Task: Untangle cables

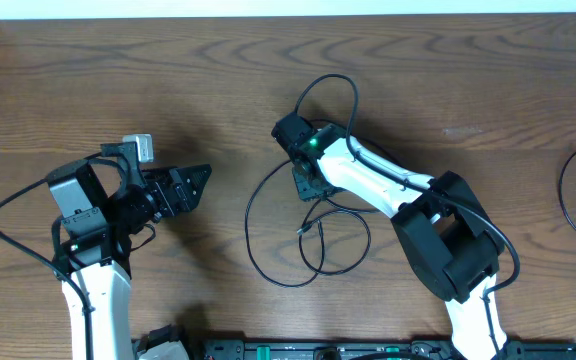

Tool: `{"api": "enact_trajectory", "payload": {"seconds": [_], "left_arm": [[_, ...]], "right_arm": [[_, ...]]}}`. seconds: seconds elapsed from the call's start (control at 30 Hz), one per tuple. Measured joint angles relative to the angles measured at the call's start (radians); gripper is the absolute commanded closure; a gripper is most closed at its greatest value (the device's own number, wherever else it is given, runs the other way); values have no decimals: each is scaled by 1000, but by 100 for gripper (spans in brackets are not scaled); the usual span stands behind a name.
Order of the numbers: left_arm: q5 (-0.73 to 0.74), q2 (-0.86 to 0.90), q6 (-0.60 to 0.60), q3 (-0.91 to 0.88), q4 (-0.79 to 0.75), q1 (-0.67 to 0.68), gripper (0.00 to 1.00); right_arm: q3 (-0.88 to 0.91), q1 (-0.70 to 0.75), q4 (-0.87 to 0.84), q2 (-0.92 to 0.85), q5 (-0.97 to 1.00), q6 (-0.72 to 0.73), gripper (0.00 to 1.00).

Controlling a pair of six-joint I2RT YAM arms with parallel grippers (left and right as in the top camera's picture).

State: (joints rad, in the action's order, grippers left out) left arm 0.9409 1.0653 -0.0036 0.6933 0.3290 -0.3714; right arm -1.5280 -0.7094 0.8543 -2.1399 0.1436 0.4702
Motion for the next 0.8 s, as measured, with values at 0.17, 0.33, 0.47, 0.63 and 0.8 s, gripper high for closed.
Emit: {"api": "enact_trajectory", "payload": {"seconds": [0.17, 0.33, 0.47, 0.63, 0.8], "left_arm": [[0, 0, 0, 0, 0, 0, 10], [0, 0, 1, 0, 0, 0, 11], [0, 0, 1, 0, 0, 0, 11], [0, 0, 1, 0, 0, 0, 11], [0, 0, 1, 0, 0, 0, 11]], "right_arm": [[0, 0, -17, 0, 11, 6, 49], [-4, 0, -12, 0, 17, 5, 47], [-29, -2, 29, 0, 52, 5, 46], [-85, -6, 97, 0, 124, 13, 44], [-95, -18, 183, 0, 178, 90, 44]]}}
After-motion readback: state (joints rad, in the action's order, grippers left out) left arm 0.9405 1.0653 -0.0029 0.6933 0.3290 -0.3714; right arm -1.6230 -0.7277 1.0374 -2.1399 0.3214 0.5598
